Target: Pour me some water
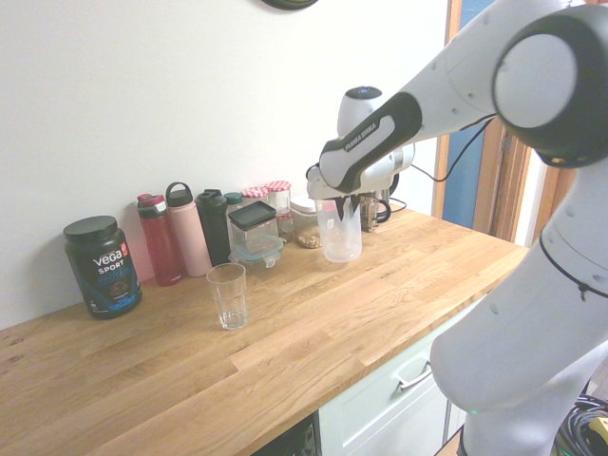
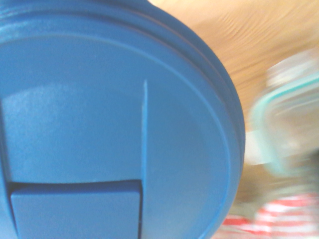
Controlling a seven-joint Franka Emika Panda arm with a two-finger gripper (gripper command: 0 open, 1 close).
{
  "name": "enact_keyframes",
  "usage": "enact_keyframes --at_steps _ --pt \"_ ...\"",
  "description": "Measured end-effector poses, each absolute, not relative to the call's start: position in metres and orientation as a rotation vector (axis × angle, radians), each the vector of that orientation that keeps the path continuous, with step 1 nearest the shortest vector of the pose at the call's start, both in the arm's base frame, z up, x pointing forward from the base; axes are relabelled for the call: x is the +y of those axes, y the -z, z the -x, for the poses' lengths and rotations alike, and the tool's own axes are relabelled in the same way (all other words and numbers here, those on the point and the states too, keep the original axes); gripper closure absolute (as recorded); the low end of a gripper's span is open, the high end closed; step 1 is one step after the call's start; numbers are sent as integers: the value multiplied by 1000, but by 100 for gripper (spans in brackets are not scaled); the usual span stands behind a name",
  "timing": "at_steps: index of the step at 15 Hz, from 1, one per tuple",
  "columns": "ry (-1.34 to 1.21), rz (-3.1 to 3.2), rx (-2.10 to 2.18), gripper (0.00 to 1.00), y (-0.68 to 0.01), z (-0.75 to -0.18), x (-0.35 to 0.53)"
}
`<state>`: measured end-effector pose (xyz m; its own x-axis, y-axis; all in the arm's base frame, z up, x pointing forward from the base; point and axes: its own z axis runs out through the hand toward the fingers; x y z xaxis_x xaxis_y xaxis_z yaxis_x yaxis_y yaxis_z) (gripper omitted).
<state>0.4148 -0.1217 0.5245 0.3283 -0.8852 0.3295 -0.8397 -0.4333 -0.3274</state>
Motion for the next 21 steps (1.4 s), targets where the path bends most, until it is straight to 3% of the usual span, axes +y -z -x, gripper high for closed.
enact_keyframes --at_steps 6,21 --pt "453 2821 1162 100 -572 -341 -44" --pt "65 3247 -159 100 -568 -423 48"
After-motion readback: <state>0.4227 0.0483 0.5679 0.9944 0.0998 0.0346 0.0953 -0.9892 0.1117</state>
